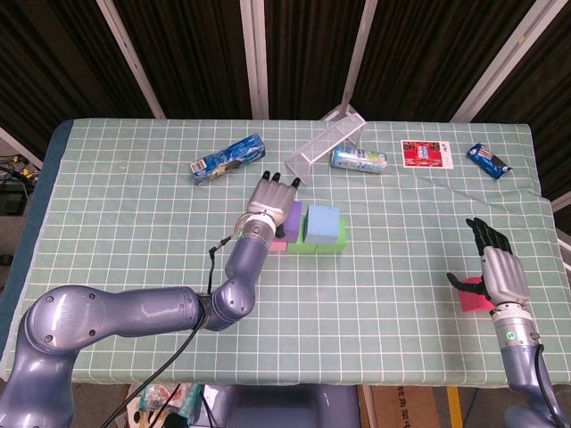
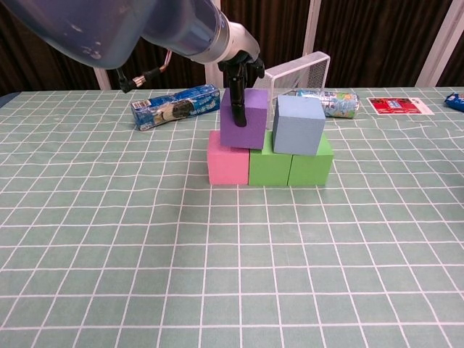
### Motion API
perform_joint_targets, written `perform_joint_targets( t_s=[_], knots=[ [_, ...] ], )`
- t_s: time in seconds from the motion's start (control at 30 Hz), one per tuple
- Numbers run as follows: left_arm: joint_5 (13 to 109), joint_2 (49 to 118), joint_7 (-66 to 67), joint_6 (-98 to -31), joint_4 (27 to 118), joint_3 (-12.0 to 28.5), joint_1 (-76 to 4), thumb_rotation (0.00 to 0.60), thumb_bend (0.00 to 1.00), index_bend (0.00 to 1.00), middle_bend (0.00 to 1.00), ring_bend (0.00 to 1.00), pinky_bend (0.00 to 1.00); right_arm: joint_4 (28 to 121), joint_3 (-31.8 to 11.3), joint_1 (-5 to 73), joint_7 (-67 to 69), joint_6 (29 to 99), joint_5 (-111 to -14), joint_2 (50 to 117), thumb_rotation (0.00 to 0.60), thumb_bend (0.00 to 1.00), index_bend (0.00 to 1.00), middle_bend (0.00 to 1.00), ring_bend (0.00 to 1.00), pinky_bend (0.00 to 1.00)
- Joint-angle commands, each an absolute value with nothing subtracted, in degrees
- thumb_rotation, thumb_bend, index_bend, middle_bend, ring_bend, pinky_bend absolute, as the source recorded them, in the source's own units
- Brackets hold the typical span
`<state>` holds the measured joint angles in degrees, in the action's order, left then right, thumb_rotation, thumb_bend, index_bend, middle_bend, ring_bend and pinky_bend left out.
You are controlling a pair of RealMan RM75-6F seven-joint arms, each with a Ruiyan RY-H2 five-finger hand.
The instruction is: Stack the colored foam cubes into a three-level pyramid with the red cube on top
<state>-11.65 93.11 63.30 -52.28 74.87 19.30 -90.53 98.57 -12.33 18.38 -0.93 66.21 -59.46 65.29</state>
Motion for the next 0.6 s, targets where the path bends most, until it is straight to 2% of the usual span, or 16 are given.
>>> perform_joint_targets(
  t_s=[0.03, 0.6],
  knots=[
    [-11.82, 93.28, 63.82, -52.46, 74.76, 19.25, -90.69, 0.6, 0.26, 0.0, 0.4, 0.07, 0.04, 98.58, -12.33, 18.39, -0.92, 66.17, -59.47, 65.27, 0.6, 0.26, 0.0, 0.0, 0.0, 0.0],
    [-11.33, 94.26, 65.36, -53.47, 73.96, 20.26, -90.7, 0.6, 0.26, 0.0, 0.4, 0.07, 0.04, 98.73, -12.28, 18.41, -0.82, 65.98, -59.5, 65.23, 0.6, 0.26, 0.0, 0.0, 0.0, 0.0]
  ],
)
